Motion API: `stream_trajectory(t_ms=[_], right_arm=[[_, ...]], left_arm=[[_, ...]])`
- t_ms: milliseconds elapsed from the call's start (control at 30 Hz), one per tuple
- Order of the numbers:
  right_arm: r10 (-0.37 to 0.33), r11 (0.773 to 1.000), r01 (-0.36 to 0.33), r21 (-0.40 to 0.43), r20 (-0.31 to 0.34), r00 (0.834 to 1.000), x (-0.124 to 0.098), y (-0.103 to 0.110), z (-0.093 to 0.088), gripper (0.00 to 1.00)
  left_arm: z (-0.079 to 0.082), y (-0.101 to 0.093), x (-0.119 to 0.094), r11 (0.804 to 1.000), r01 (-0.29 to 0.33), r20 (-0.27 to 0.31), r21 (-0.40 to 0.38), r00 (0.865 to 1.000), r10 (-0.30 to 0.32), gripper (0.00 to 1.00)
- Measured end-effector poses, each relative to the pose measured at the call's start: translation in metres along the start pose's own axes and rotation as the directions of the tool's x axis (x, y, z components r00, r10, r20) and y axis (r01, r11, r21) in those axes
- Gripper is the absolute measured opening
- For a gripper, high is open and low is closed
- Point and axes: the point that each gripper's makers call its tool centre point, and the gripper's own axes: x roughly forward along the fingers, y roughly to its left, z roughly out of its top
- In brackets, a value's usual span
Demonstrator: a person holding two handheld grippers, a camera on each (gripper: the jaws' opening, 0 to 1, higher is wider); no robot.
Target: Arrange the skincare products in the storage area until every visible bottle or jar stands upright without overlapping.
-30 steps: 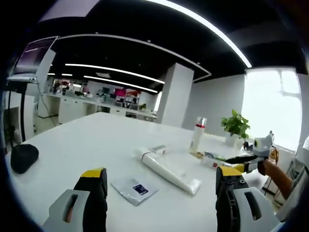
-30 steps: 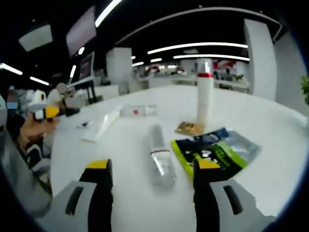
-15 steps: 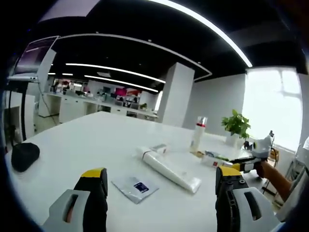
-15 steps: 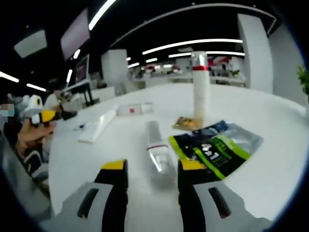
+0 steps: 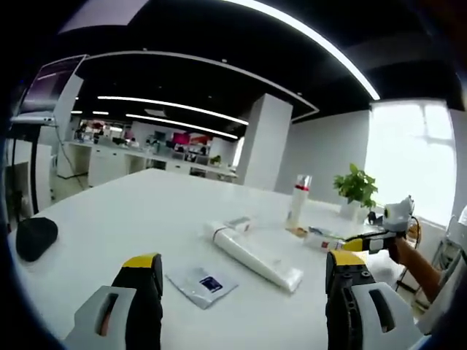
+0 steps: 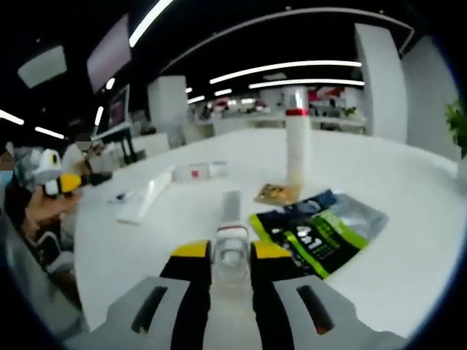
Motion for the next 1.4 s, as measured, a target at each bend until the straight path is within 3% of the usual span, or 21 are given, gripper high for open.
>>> stream_trajectory(t_ms=[67, 233, 400, 467, 700, 800, 900, 933, 1033, 1100, 1233, 1400], right_arm=[[-0.003, 1.0, 0.004, -0.02, 0.007, 1.0, -0.001, 0.0, 0.005, 0.18], [0.008, 0.994, -0.014, -0.105, -0.055, 0.998, 0.0, 0.005, 0.014, 0.18], [0.089, 0.962, -0.14, -0.233, -0.215, 0.972, 0.004, 0.014, 0.027, 0.18], [0.11, 0.944, -0.189, -0.269, -0.281, 0.953, 0.004, 0.017, 0.035, 0.18], [0.16, 0.9, -0.305, -0.311, -0.414, 0.896, 0.007, 0.028, 0.062, 0.18], [0.171, 0.876, -0.359, -0.322, -0.489, 0.856, 0.012, 0.034, 0.067, 0.18], [0.156, 0.857, -0.381, -0.346, -0.531, 0.833, 0.02, 0.038, 0.072, 0.18], [0.149, 0.845, -0.401, -0.354, -0.563, 0.813, 0.022, 0.039, 0.072, 0.18], [0.14, 0.833, -0.418, -0.362, -0.592, 0.793, 0.031, 0.044, 0.074, 0.18], [0.14, 0.825, -0.427, -0.37, -0.598, 0.789, 0.036, 0.046, 0.076, 0.18], [0.132, 0.814, -0.453, -0.363, -0.644, 0.754, 0.044, 0.05, 0.085, 0.18], [0.149, 0.804, -0.513, -0.299, -0.735, 0.662, 0.047, 0.055, 0.082, 0.18]], left_arm=[[0.001, -0.001, 0.001, 1.0, 0.003, 0.0, 0.008, 1.0, -0.003, 0.95], [0.01, -0.009, 0.008, 0.998, 0.024, -0.001, 0.053, 1.0, -0.024, 0.95], [0.02, -0.023, 0.017, 0.993, 0.072, 0.003, 0.094, 0.997, -0.073, 0.95], [0.022, -0.028, 0.022, 0.99, 0.089, 0.001, 0.11, 0.996, -0.09, 0.95], [0.022, -0.045, 0.04, 0.979, 0.142, -0.016, 0.148, 0.99, -0.141, 0.95], [0.02, -0.058, 0.052, 0.966, 0.188, -0.042, 0.177, 0.982, -0.183, 0.95], [0.016, -0.068, 0.061, 0.959, 0.218, -0.055, 0.179, 0.976, -0.212, 0.95], [0.015, -0.071, 0.063, 0.958, 0.229, -0.059, 0.176, 0.973, -0.222, 0.95], [0.01, -0.082, 0.07, 0.953, 0.262, -0.063, 0.15, 0.965, -0.255, 0.94], [0.007, -0.087, 0.073, 0.952, 0.272, -0.064, 0.143, 0.962, -0.266, 0.94], [-0.002, -0.098, 0.082, 0.946, 0.296, -0.087, 0.135, 0.954, -0.286, 0.94], [-0.011, -0.108, 0.093, 0.938, 0.321, -0.11, 0.128, 0.945, -0.308, 0.93]])
